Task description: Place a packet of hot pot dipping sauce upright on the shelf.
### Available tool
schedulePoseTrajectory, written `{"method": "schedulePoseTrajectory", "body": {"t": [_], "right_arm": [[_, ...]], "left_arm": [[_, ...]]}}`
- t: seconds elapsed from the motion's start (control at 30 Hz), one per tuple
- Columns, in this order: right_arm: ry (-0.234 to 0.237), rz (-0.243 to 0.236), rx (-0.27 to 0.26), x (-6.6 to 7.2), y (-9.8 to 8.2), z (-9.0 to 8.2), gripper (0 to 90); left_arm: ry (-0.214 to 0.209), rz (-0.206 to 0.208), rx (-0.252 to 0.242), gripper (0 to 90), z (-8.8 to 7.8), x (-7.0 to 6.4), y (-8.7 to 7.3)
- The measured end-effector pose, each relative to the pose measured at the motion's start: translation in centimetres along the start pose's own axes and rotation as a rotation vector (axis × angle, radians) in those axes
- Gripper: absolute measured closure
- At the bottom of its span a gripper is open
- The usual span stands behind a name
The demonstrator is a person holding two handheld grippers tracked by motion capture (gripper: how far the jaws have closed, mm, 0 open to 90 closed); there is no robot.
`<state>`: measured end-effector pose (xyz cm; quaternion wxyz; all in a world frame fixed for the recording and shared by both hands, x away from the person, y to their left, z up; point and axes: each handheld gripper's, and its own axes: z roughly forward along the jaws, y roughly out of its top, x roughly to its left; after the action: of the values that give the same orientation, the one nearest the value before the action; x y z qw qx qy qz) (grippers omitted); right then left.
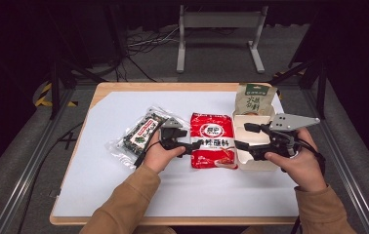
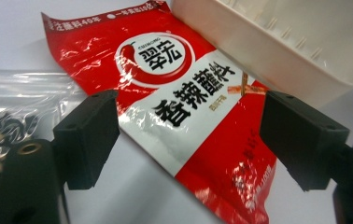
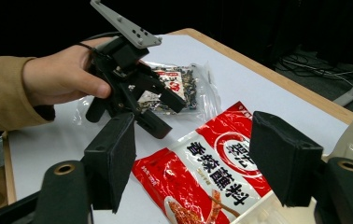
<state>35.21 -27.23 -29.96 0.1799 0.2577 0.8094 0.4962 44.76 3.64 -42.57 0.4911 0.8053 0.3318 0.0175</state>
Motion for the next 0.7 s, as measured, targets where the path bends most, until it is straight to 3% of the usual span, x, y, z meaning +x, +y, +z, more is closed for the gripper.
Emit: {"method": "schedulePoseTrajectory", "body": {"t": [0.2,0.7], "right_arm": [[-0.003,0.006,-0.003,-0.1,-0.2,-0.3,32.1],[-0.022,0.02,0.008,-0.1,-1.1,-1.0,31.1]], "left_arm": [[0.019,0.009,0.033,19.8,1.6,0.4,0.1],[0.044,-0.083,0.104,16.8,3.6,1.3,-0.1]]}}
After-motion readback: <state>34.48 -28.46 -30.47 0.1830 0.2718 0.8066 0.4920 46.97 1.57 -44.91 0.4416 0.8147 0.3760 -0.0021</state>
